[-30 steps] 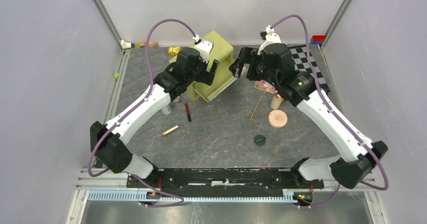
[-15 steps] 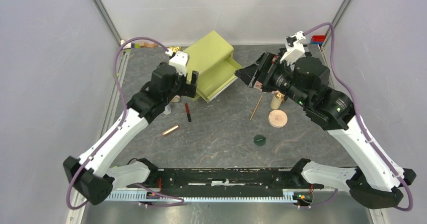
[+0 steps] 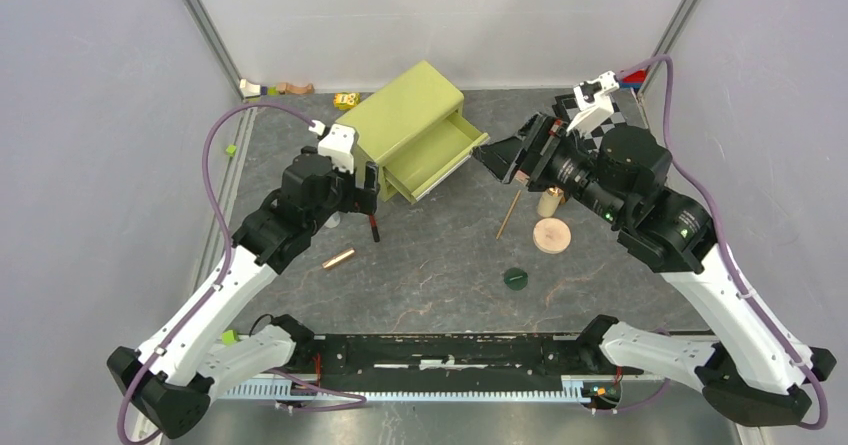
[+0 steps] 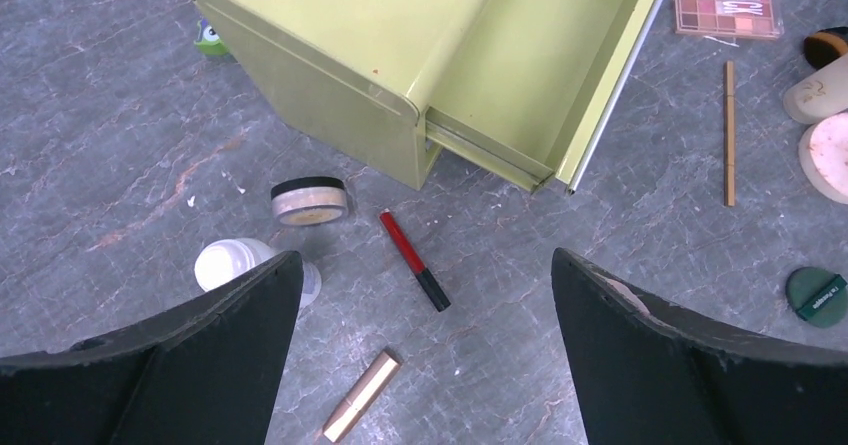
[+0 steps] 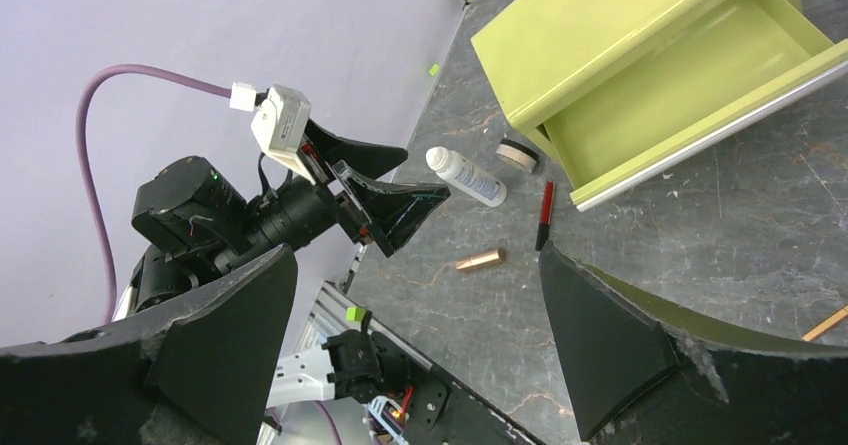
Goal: Organize the makeup
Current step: Pick up the makeup from the center of the board.
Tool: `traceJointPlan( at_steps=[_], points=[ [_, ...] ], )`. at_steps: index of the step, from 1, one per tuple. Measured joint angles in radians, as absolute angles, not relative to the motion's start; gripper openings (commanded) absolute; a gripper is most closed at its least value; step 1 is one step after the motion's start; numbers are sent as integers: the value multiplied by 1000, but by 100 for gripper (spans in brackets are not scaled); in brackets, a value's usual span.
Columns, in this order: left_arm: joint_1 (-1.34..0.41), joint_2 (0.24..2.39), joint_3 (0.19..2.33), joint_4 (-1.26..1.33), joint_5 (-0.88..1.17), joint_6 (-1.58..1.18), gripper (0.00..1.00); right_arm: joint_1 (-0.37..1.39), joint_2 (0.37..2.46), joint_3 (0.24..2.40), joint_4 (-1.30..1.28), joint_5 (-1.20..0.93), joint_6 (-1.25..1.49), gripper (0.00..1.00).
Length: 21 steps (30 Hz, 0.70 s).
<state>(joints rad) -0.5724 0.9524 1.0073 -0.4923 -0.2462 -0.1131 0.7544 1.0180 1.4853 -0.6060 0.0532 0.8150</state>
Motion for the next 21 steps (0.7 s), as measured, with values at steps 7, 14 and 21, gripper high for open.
traceJointPlan(
  at_steps=[7, 14, 21],
  points=[
    [-572, 917, 971, -501, -247, -121, 100, 757, 999, 1461, -580, 26, 807, 98],
    [-572, 882, 955, -517, -262, -126, 100, 759, 889, 1241, -510, 91, 674, 98],
    [-572, 841, 931, -547, -316, -126, 100, 759, 846, 957, -548, 325, 505, 98]
  ],
)
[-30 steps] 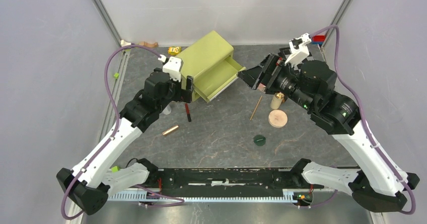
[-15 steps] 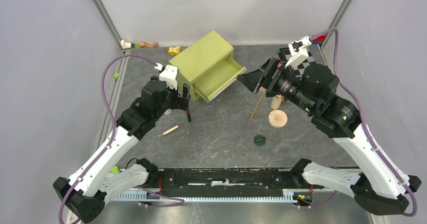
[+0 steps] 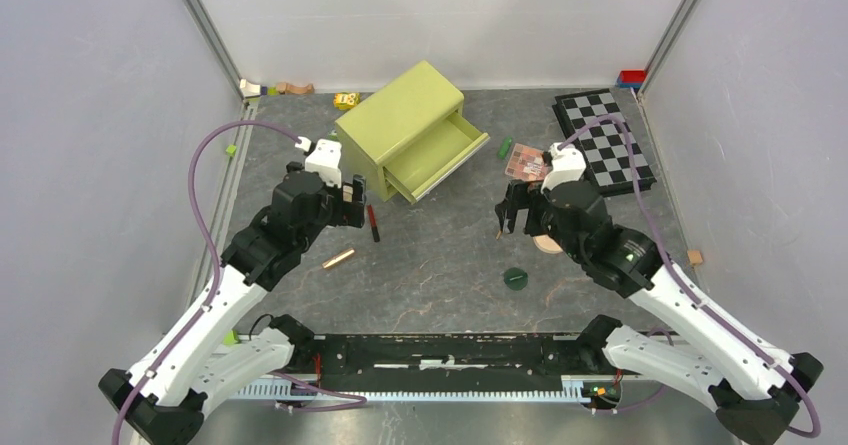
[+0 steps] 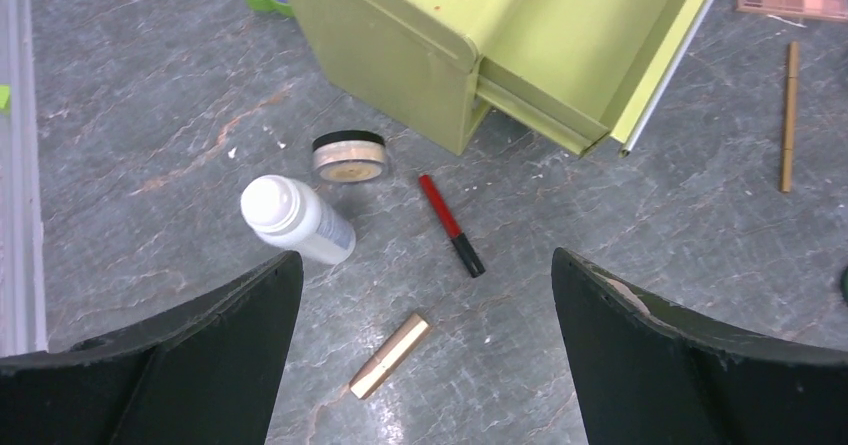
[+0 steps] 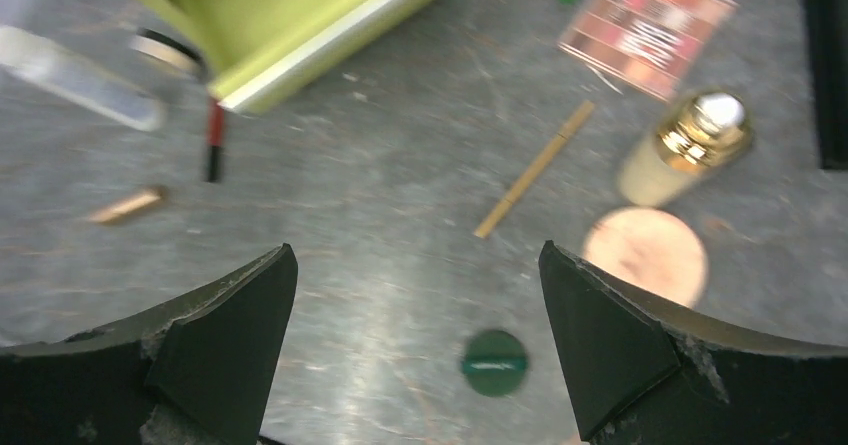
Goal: Organize the makeup
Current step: Pick up the makeup from the center of the board.
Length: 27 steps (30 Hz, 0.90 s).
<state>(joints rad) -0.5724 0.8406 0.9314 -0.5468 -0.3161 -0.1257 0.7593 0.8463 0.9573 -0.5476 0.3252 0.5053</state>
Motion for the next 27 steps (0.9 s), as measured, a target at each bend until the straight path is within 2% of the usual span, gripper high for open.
traceJointPlan(
  at_steps=[8, 15, 21, 27],
  points=[
    [-572, 813, 913, -569, -339, -126, 100, 759, 825, 820, -566, 503, 466, 97],
    [-572, 818, 913, -575, -341, -126, 100, 759, 948, 796, -519, 467, 426, 99],
    [-572, 817, 913, -578, -369, -126, 100, 759, 1088, 826, -412, 331, 360, 87],
    [-572, 793, 913, -597, -461, -130, 100, 759, 1317, 1053, -337, 215, 278, 69]
  ],
)
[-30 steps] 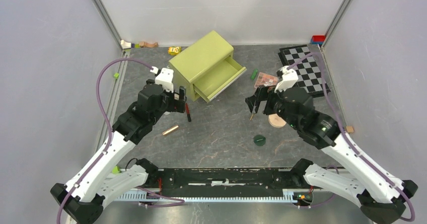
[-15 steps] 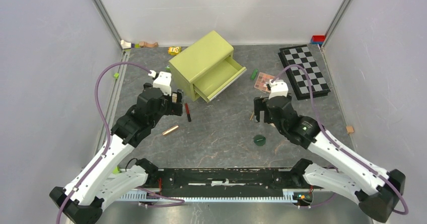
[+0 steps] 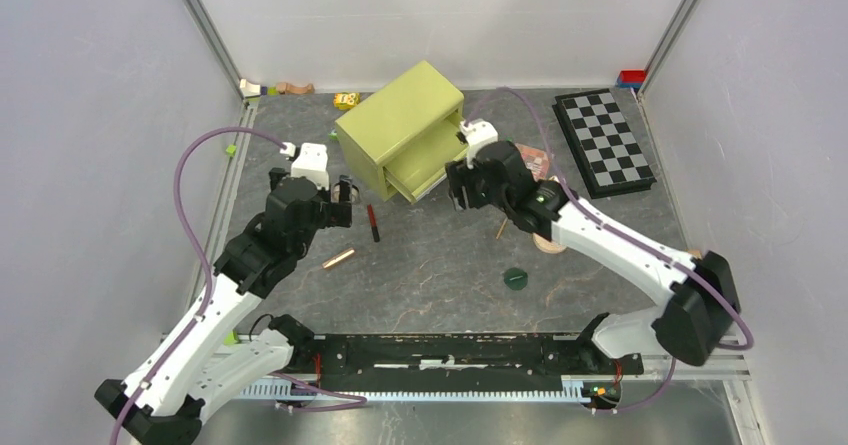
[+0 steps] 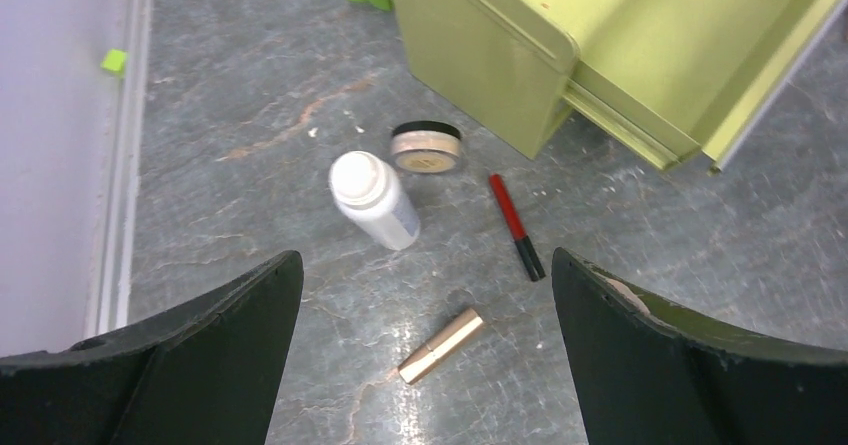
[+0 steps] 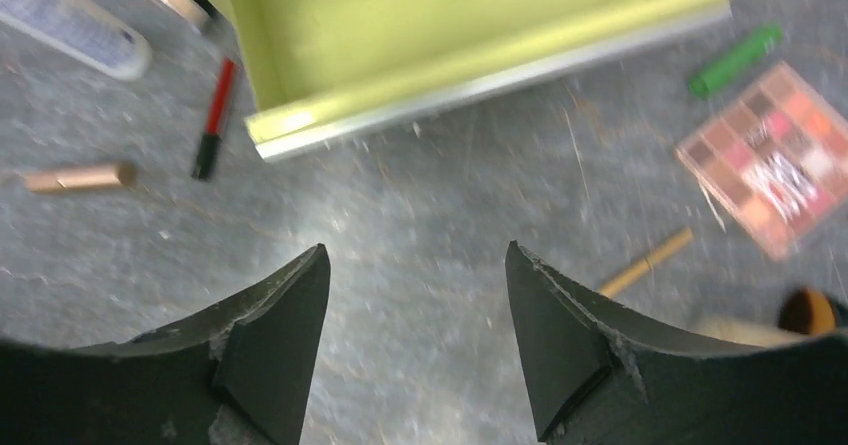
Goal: Organize the makeup
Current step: Pick up the makeup from the center of the board.
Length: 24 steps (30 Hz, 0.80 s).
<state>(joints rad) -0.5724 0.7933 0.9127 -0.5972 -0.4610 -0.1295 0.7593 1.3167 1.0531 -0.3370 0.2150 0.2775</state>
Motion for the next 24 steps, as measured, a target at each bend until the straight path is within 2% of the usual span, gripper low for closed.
traceJointPlan(
  at_steps=[10, 24],
  points=[
    [-561, 723, 910, -598, -585, -144, 100, 759, 1673, 1394, -250, 136, 171, 55],
    [-523, 727, 909, -598, -593, -145, 100, 759, 2013, 1699, -242, 60, 137, 53]
  ],
)
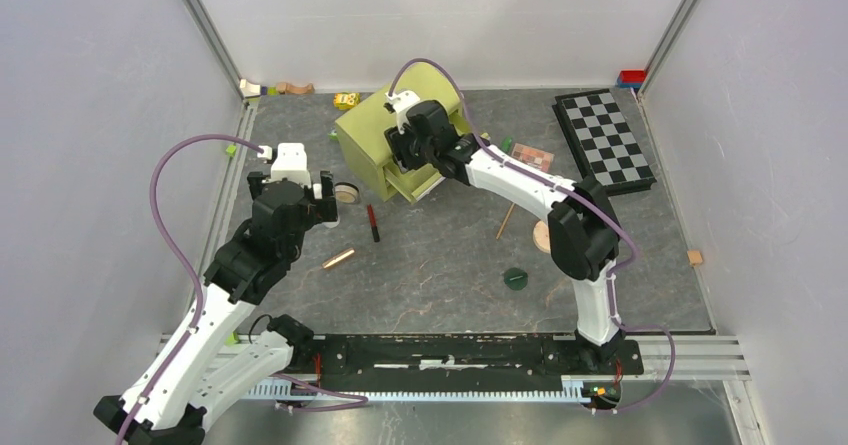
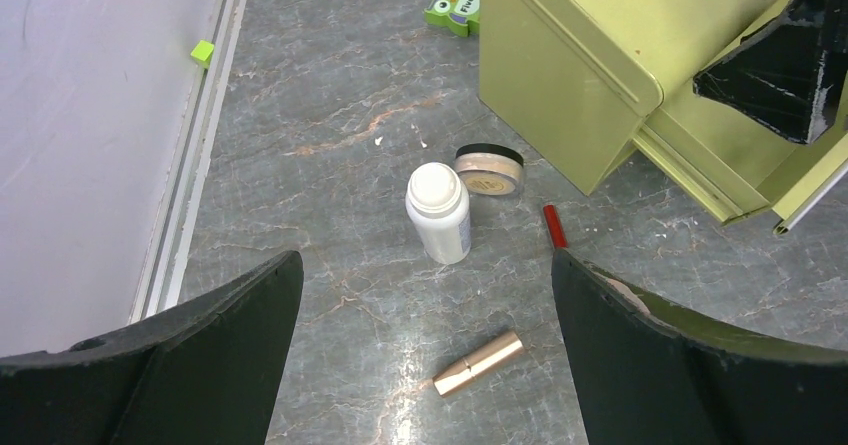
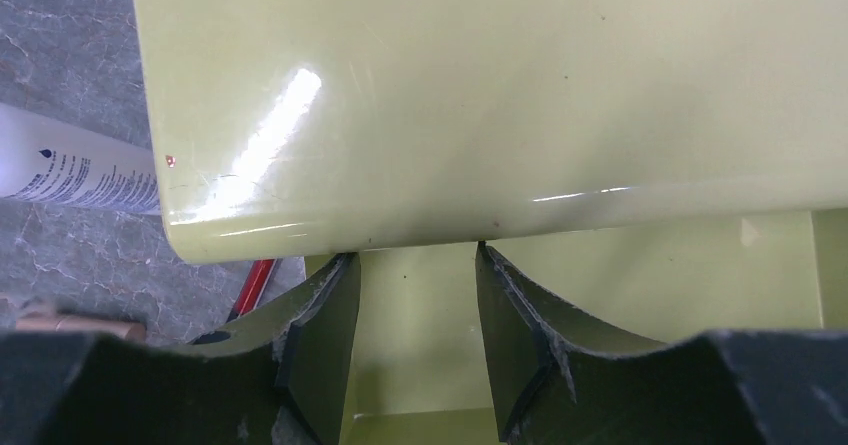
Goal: Organize the makeup
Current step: Pick up the makeup from the center of the board.
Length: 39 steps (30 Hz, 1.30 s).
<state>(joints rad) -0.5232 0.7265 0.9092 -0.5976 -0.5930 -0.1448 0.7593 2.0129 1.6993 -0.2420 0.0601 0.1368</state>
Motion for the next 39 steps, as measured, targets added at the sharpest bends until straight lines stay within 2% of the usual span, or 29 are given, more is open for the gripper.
traceJointPlan(
  at_steps=[15, 19, 25, 29, 34, 39],
  points=[
    [-516, 735, 909, -598, -592, -145, 100, 759, 2059, 1732, -231, -19, 133, 58],
    [-513, 737, 909, -598, -592, -145, 100, 760, 2035, 1685, -188, -14, 128, 61],
    [-510, 739, 909, -597, -591, -145, 100, 762, 1847, 1476, -168, 72, 121, 63],
    [-505, 739, 909, -598, -591, -145, 100, 764, 1648, 1312, -150, 155, 125, 65],
    [-505, 739, 909, -598, -583, -145, 100, 764, 1437, 1153, -144, 301, 170, 72],
    [-505, 740, 909, -598, -574, -145, 100, 764, 1394, 1087, -229, 465, 244, 77]
  ],
)
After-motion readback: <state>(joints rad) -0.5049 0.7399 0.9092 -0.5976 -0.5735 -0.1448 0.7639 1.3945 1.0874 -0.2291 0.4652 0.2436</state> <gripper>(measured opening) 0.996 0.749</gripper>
